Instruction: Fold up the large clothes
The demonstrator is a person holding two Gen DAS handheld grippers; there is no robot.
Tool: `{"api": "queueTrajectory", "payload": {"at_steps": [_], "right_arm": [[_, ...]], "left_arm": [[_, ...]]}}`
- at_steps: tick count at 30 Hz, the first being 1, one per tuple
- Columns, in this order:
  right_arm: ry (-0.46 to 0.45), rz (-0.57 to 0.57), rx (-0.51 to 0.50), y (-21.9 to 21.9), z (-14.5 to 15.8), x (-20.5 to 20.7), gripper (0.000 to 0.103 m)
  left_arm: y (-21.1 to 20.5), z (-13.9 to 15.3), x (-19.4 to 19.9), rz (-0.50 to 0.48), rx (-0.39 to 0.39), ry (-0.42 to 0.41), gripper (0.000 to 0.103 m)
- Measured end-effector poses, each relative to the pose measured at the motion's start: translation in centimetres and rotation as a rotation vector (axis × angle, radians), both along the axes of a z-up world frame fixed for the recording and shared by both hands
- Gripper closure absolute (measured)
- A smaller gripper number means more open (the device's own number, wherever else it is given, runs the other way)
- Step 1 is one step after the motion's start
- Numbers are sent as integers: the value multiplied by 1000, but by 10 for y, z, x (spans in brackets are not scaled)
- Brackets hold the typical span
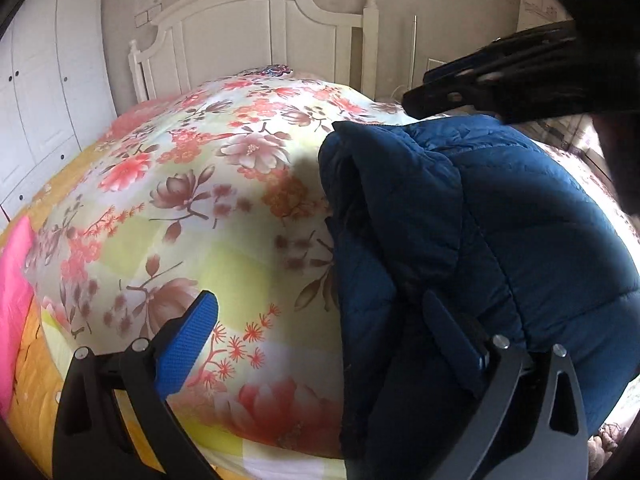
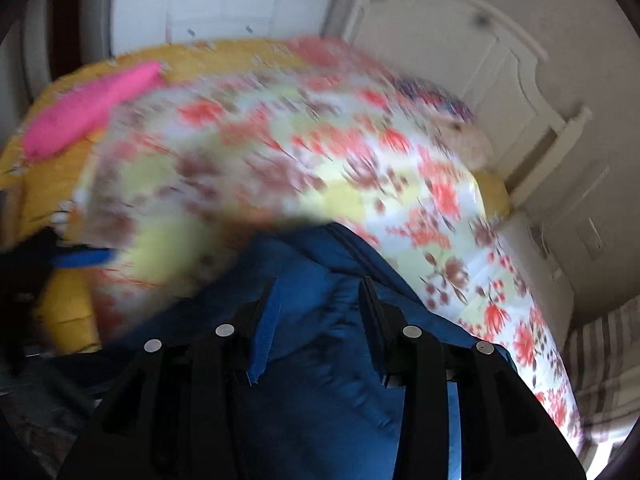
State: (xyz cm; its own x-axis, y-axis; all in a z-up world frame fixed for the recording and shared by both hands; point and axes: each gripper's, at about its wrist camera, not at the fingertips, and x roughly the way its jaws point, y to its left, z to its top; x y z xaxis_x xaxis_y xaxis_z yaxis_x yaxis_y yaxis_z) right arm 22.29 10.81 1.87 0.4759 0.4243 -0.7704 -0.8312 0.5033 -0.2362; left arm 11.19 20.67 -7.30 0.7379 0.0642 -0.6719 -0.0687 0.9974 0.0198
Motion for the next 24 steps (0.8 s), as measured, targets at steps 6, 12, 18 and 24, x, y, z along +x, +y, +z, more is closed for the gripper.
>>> {"api": "queueTrajectory", "payload": {"at_steps": [6,12,18,24], "right_arm": [[77,-24,-100,20,-55,10,66],[25,-102,78,-33,-8,-9,66],[-15,-158,389,-144,21,-80,58],[54,-185,410,-157,-65,-95,54]], "left_arm": [[-1,-2,-3,19,3,13,2],[-2,-3,-4,14,6,5,2],[0,-4,-3,13,-15,2,2],[-6,-4,-3,23,13,2,2]]}}
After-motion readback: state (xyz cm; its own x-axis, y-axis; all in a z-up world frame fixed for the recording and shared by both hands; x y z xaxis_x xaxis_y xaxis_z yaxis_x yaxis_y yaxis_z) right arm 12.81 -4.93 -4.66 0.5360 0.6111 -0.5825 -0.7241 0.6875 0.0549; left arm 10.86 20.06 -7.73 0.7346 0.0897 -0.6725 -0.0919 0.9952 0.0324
